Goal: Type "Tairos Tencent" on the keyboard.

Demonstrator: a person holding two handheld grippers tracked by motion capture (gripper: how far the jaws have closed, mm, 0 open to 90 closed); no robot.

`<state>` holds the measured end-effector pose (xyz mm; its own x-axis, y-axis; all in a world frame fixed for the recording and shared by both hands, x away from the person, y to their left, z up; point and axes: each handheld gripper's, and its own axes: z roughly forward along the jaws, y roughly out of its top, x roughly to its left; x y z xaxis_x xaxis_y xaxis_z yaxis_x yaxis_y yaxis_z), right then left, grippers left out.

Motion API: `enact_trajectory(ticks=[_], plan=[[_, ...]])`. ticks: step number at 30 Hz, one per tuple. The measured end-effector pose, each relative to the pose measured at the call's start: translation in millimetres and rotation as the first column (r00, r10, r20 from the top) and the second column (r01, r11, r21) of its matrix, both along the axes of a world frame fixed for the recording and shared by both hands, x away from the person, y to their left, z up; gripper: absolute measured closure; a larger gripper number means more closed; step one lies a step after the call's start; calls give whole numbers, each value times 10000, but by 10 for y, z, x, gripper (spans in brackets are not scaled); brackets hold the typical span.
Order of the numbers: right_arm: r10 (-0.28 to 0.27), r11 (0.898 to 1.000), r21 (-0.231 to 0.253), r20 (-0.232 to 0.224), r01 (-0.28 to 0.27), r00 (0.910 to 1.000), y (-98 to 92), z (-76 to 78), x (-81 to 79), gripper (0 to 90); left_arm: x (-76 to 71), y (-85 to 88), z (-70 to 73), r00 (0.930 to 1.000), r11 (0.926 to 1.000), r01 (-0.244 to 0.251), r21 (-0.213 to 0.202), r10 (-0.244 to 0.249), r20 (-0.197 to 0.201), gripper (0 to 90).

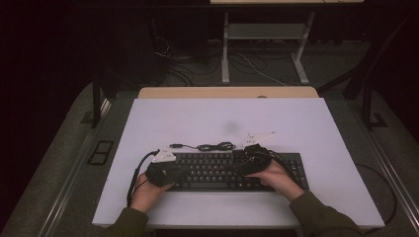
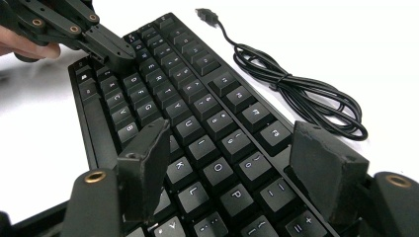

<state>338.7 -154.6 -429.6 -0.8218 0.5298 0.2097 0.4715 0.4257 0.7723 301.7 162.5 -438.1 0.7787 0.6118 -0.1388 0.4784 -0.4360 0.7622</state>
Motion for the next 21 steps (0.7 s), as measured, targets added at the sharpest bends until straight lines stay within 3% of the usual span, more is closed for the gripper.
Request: enact_trajectory(ticks=[10,21], plan=[[-45,9999,99,58,45,10000,-12,10,-3,306,12,35,57,9999,9993,16,-362,-19,-101,890],[-386,9992,81,355,384,9986,9,-18,-5,216,-10,73,122,10000,9982,65,-596,-68,-49,890]])
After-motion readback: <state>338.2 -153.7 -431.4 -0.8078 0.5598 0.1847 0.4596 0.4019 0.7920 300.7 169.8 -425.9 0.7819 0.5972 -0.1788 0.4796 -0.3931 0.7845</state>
